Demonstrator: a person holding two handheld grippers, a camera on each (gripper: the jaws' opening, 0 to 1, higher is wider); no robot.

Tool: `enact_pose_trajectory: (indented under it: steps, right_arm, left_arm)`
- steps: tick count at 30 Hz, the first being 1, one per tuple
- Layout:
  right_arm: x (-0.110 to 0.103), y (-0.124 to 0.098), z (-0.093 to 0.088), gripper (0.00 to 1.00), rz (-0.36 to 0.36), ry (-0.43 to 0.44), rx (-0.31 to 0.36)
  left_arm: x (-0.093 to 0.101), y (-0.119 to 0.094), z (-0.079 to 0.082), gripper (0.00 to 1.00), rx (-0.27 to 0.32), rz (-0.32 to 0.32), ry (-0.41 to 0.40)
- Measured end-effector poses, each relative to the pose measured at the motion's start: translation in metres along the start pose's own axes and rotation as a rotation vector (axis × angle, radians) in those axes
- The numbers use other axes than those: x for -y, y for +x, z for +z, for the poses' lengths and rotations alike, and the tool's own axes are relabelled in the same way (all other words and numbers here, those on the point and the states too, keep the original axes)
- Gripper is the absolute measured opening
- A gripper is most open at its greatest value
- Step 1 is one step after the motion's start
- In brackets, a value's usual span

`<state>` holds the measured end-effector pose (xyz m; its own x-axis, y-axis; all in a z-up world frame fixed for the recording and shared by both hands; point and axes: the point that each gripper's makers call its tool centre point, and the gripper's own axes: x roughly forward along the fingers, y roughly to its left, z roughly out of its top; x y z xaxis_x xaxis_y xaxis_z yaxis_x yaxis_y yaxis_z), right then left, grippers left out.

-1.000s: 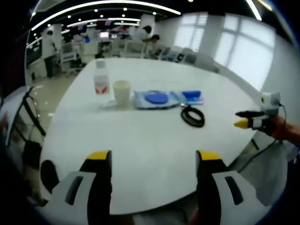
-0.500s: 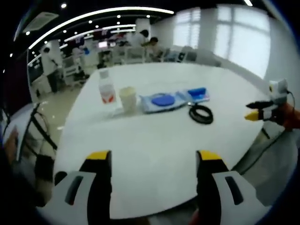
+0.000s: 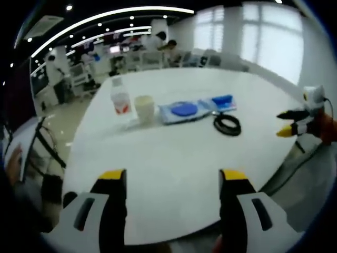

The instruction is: Arrange the tabletop items into an orderly group along one side of the table until the central work area is clear of visible clutter.

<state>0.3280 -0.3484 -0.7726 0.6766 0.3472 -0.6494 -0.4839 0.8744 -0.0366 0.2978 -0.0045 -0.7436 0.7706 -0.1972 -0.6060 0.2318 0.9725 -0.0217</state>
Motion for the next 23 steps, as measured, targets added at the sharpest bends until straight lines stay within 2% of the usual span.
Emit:
enact_pose_trajectory:
  steps: [9, 23]
  right_arm:
    - [0.0018, 0.0007, -0.0003, 0.68, -0.001, 0.019, 0.000]
    - [-0.0020, 0.0028, -0.0011, 0.67, 0.011, 0.003, -0.008]
  left_arm:
    - [0.0001, 0.0011, -0.0004, 0.67, -0.004, 0.000, -0.002]
    - [-0.0043, -0.0006, -0.0005, 0.67, 0.005, 0.011, -0.034]
